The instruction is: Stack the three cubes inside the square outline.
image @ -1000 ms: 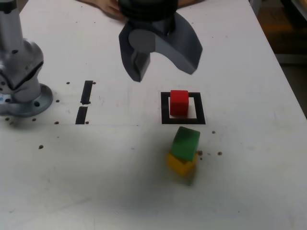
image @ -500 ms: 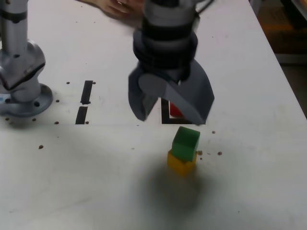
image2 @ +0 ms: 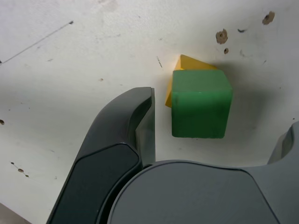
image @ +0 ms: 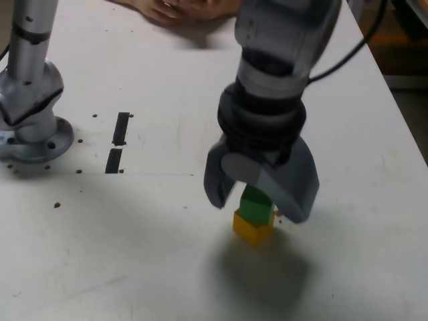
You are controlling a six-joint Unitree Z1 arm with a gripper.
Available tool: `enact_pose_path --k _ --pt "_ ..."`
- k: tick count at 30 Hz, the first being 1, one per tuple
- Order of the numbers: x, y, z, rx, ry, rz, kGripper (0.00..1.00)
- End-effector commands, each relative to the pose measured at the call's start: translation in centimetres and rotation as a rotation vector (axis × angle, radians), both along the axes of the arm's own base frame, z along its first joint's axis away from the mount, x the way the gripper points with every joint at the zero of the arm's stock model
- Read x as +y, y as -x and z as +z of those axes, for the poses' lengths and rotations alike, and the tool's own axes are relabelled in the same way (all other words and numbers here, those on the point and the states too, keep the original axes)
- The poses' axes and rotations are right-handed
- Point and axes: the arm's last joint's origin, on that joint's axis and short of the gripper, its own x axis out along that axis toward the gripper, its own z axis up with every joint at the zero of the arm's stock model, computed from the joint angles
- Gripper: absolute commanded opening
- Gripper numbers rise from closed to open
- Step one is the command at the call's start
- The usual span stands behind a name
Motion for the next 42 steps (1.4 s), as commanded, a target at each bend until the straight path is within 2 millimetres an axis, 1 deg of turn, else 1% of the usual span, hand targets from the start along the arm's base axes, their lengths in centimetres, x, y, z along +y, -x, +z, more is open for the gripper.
enact_pose_path --k 1,6,10,13,18,23,27,31,42 --pt "-0.4 -0.1 -0.6 0.01 0.002 -0.006 0.94" --pt "-0.7 -0.1 -1.5 0.038 0.006 -0.006 0.88" --pt "-0.6 0.0 -2.1 0.057 0.006 0.002 0.79" --pt "-0.6 0.1 -2.4 0.058 0.004 0.005 0.68" --pt "-0.8 0.0 -2.5 0.044 0.003 0.0 0.43" --pt "-1.6 -0.2 -2.1 -0.01 0.007 -0.021 0.18" --pt "-2.3 -0.2 -1.5 -0.051 0.011 -0.038 0.06" --pt "-2.5 0.0 -1.1 -0.068 0.007 -0.042 0.02" --pt "-1.9 1.3 -1.3 -0.046 -0.021 -0.032 0.01"
